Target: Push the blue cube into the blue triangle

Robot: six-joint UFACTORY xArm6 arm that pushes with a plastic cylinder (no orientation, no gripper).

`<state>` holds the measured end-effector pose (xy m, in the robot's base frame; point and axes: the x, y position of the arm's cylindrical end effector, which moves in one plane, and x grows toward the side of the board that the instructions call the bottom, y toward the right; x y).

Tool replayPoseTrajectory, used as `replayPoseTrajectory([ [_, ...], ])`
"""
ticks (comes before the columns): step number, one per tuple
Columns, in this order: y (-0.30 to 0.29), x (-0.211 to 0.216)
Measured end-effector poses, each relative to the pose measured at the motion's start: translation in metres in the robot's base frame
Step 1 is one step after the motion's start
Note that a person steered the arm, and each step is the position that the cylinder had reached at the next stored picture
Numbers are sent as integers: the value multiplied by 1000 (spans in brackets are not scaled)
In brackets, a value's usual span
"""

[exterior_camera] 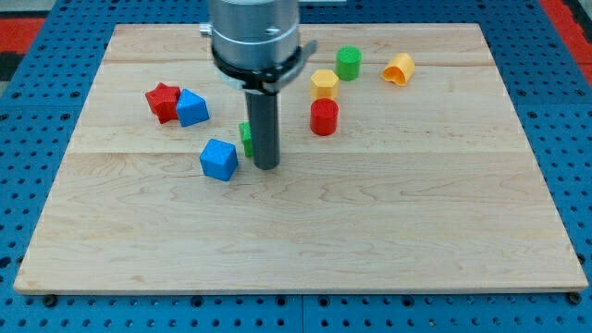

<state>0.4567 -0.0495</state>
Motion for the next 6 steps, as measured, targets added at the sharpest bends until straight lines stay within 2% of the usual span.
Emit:
replayPoseTrajectory([
  [2,-28,-23],
  [3,-11,9],
  [4,-36,41],
  [5,-86,47],
  [6,-90,35],
])
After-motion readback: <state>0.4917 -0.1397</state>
